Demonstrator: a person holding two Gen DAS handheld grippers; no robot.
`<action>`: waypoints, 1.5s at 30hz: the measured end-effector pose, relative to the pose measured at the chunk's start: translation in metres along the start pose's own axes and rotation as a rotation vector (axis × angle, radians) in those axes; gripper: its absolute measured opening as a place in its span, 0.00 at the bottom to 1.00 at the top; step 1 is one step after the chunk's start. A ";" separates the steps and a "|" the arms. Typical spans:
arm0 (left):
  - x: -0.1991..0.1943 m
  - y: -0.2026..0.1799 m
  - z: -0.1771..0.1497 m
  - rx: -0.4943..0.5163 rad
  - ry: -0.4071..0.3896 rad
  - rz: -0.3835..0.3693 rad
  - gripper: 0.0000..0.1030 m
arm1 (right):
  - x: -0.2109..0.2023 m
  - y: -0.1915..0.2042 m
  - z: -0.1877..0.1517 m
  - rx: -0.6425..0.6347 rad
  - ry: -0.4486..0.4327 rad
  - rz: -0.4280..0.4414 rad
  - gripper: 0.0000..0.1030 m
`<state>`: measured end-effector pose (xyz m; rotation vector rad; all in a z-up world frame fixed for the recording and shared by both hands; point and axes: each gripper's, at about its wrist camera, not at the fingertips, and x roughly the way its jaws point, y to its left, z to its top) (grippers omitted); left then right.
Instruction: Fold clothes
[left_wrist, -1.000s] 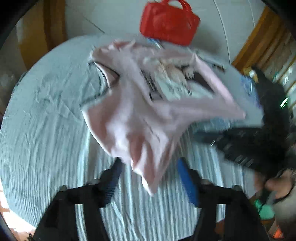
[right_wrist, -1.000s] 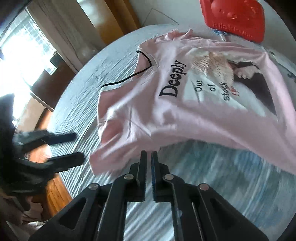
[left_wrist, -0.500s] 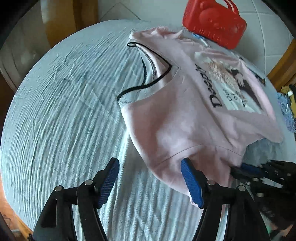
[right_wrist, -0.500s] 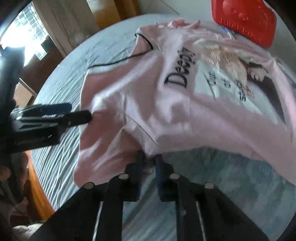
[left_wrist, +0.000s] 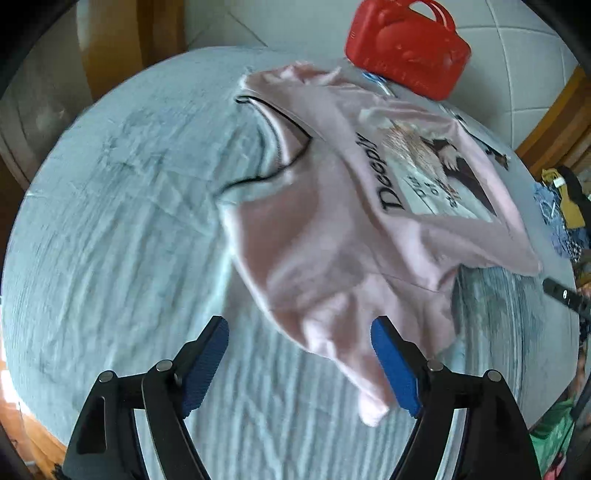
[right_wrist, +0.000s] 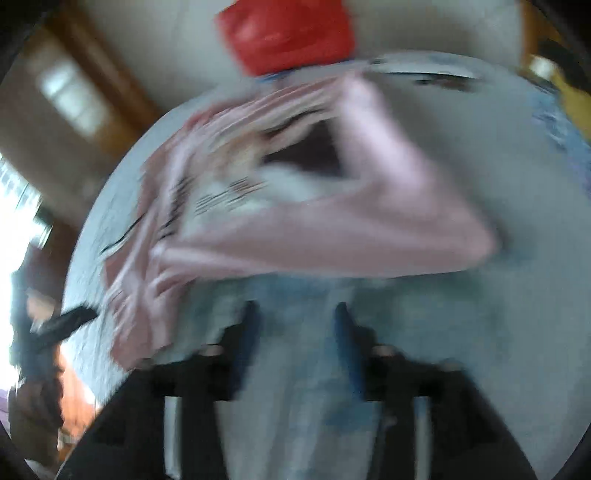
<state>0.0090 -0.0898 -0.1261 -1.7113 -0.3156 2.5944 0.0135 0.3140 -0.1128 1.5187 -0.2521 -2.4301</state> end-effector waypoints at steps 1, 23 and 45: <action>0.007 -0.006 0.001 -0.011 0.016 0.009 0.78 | 0.000 -0.014 0.005 0.024 -0.003 -0.008 0.55; 0.052 -0.057 0.000 0.002 0.031 0.174 0.84 | 0.052 -0.070 0.034 0.054 0.031 -0.022 0.84; -0.028 -0.039 0.097 0.023 -0.083 -0.040 0.07 | 0.012 -0.040 0.105 0.113 -0.071 0.047 0.07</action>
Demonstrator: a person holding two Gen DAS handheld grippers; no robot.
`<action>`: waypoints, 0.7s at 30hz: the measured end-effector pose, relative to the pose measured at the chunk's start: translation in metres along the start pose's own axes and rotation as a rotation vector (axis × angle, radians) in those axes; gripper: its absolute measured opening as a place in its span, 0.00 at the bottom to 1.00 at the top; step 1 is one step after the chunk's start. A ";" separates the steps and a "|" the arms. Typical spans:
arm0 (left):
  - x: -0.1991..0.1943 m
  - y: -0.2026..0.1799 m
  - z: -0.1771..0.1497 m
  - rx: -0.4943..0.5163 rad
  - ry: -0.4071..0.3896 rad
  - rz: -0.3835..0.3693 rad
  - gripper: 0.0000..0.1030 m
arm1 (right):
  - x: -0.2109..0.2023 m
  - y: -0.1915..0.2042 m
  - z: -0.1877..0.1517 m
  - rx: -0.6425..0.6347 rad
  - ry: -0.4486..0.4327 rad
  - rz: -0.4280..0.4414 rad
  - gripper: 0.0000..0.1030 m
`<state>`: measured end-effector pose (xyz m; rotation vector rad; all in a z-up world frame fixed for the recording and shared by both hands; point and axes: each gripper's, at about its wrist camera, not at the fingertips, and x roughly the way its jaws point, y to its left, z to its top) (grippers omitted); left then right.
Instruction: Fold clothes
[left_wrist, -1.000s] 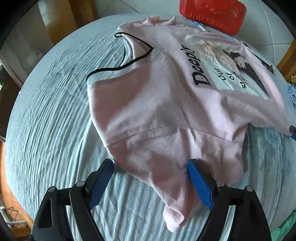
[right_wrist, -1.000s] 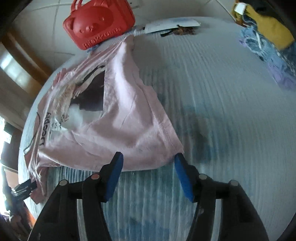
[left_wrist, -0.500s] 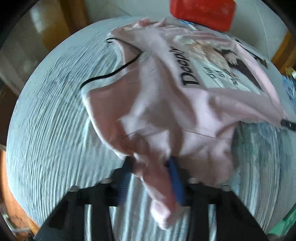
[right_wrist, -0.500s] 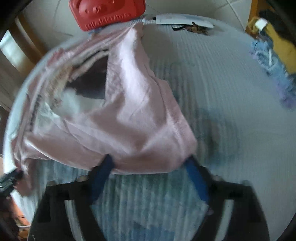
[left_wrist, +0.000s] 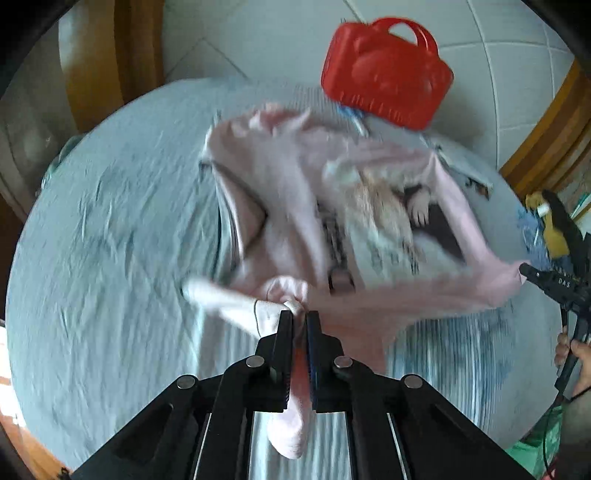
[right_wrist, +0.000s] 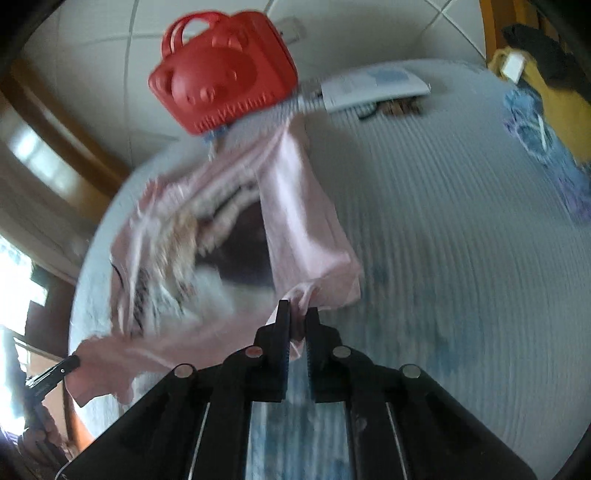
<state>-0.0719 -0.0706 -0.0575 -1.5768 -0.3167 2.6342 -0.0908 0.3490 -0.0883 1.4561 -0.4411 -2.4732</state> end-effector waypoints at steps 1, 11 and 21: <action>0.004 0.001 0.014 0.003 -0.007 0.000 0.07 | 0.003 0.004 0.012 -0.001 -0.010 0.001 0.07; 0.071 0.039 0.162 -0.020 -0.010 0.027 0.07 | 0.058 0.036 0.137 -0.021 -0.072 -0.016 0.07; 0.170 0.074 0.273 -0.070 0.042 0.033 0.10 | 0.169 0.051 0.236 -0.054 0.013 -0.083 0.07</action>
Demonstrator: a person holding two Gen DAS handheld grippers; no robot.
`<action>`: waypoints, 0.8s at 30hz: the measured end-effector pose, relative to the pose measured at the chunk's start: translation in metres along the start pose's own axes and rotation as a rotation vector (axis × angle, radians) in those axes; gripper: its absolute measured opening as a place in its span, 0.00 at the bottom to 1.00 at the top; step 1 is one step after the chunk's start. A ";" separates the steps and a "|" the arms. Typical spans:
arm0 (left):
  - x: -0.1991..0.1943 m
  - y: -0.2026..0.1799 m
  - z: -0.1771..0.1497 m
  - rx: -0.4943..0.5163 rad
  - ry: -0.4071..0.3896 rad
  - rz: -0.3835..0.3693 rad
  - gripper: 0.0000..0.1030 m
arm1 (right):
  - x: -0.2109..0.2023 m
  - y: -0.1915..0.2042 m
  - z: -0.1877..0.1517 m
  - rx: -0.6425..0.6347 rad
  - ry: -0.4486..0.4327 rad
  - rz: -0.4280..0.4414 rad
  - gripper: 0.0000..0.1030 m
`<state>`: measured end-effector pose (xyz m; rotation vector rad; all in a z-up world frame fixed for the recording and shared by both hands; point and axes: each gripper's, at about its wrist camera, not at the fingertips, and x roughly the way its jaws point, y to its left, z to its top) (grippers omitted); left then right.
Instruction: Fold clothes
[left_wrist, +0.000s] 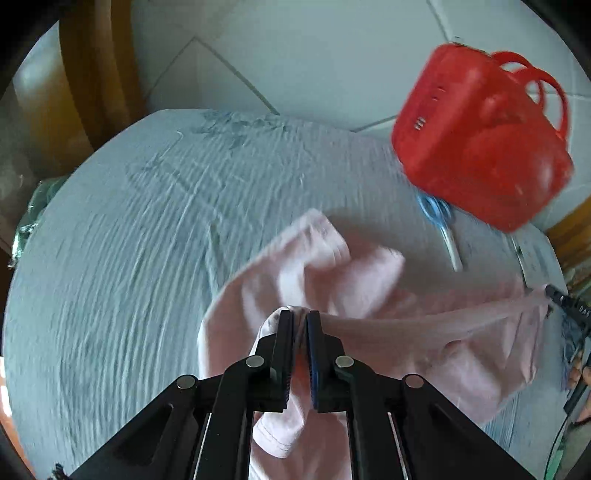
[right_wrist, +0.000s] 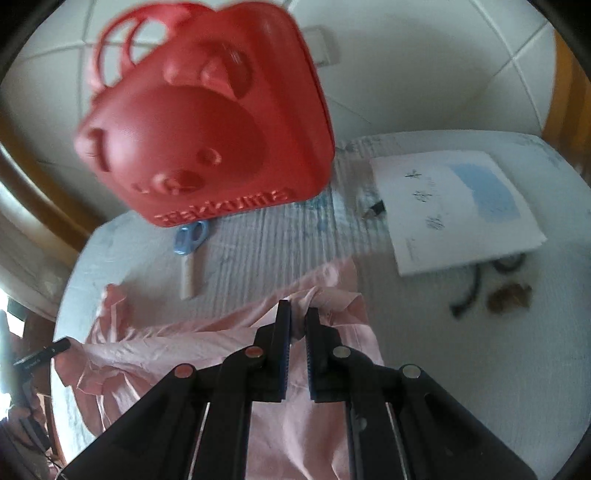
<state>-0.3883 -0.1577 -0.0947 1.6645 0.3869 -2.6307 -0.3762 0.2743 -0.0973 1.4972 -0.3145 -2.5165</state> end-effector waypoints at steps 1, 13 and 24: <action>0.008 0.004 0.008 -0.018 0.007 0.003 0.13 | 0.008 0.000 0.005 0.000 0.012 0.004 0.08; -0.042 0.007 -0.052 0.079 -0.019 0.147 0.85 | -0.052 -0.021 -0.038 -0.016 -0.096 -0.049 0.93; -0.023 0.007 -0.165 -0.001 0.017 0.129 0.85 | -0.056 -0.048 -0.124 0.011 0.021 -0.104 0.93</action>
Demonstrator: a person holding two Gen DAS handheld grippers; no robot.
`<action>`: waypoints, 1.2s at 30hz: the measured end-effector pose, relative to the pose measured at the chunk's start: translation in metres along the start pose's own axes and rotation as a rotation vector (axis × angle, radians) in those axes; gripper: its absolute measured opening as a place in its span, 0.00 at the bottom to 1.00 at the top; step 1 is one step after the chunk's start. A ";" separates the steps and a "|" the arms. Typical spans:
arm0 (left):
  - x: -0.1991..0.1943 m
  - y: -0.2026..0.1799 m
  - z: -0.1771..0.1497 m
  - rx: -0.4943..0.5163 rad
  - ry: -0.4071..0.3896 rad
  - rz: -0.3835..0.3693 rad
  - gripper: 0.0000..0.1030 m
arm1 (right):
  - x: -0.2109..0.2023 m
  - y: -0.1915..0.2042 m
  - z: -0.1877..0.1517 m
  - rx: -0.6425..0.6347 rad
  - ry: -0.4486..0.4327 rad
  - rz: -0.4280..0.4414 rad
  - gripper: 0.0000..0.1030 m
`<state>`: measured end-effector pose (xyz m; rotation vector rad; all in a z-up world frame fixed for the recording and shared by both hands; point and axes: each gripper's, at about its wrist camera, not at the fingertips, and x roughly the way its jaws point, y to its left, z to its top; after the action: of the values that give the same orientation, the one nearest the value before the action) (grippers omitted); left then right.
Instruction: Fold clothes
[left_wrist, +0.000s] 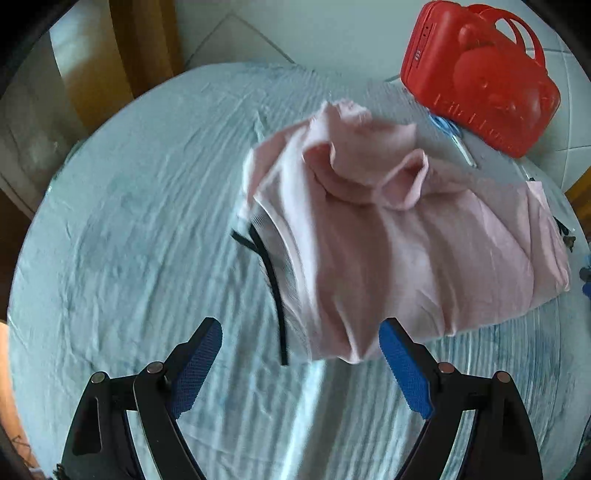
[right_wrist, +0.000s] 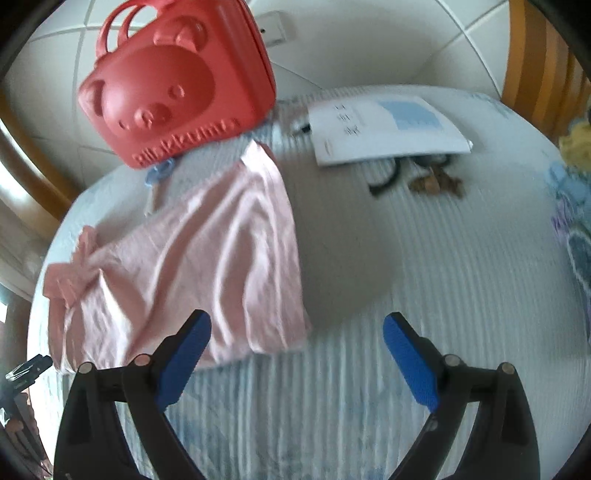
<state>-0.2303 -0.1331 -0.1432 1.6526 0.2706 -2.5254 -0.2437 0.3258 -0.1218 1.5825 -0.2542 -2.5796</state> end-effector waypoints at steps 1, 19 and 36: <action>0.004 -0.004 -0.002 0.001 -0.001 -0.005 0.85 | 0.004 -0.001 -0.002 0.006 0.015 0.003 0.93; -0.006 0.040 0.015 -0.004 0.064 -0.027 0.18 | -0.021 -0.035 -0.008 -0.140 0.087 -0.200 0.13; 0.031 0.005 0.016 0.030 0.010 0.084 0.77 | 0.014 0.006 -0.007 0.033 0.037 0.033 0.91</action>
<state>-0.2560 -0.1413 -0.1657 1.6514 0.1616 -2.4727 -0.2435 0.3170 -0.1362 1.6203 -0.3186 -2.5318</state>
